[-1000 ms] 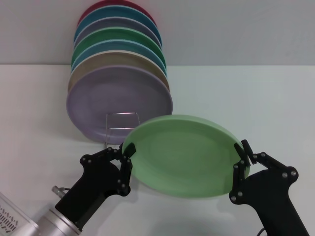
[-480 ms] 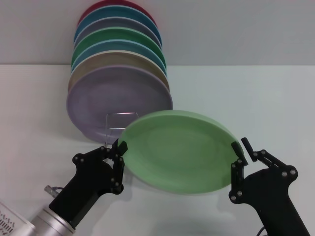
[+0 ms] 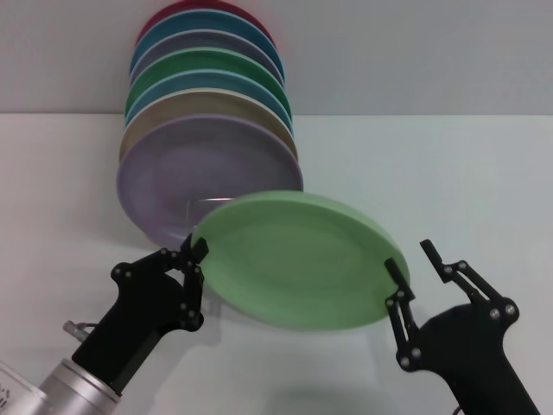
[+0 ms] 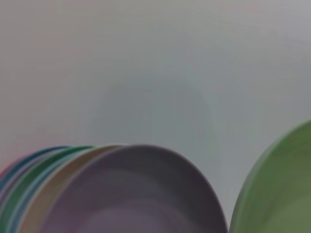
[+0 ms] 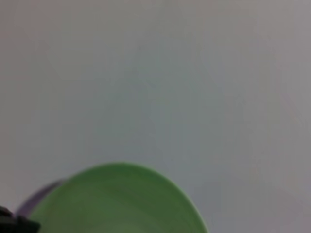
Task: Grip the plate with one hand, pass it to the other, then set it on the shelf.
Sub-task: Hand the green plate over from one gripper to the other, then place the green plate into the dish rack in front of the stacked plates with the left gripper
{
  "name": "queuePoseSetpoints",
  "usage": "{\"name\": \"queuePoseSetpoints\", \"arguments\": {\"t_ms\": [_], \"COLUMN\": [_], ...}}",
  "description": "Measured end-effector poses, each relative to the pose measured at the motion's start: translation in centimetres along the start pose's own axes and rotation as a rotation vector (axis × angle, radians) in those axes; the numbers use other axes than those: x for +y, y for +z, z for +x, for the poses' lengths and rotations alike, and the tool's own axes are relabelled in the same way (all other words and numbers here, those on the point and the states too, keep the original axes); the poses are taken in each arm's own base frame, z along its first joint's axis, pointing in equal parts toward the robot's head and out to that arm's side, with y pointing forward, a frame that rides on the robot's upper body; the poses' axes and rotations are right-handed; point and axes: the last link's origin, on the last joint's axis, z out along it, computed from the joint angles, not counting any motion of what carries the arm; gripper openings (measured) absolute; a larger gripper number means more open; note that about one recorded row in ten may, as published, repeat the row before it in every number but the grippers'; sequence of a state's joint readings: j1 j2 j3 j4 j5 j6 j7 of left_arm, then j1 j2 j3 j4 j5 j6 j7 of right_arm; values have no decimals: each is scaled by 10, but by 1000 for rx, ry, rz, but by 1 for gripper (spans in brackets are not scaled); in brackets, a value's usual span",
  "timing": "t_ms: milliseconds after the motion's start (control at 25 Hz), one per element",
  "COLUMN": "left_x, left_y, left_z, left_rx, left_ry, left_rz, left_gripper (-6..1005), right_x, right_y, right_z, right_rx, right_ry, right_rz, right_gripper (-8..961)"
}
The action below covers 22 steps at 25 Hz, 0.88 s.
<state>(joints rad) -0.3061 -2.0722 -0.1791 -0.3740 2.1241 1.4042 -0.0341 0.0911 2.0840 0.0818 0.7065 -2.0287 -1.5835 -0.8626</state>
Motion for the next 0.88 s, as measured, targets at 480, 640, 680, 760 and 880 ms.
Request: {"name": "queuePoseSetpoints", "arguments": {"t_ms": [480, 640, 680, 760, 880], "left_x": [-20, -31, -33, -38, -44], "left_y": [-9, -13, -13, -14, -12], "left_z": [19, 30, 32, 35, 39], "left_rx": [129, 203, 215, 237, 259], "left_ry": [6, 17, 19, 24, 33], "left_rz": [108, 166, 177, 202, 233], "left_gripper": [56, 64, 65, 69, 75], "right_x": [0, 1, 1, 2, 2], "right_y": [-13, -11, -11, -10, -8], "right_z": [-4, 2, 3, 7, 11], "right_rx": [-81, -55, -48, -33, -17], "right_ry": [3, -10, -13, -21, -31], "right_rz": [-48, -65, -70, -83, -94], "right_gripper": [345, 343, 343, 343, 344]}}
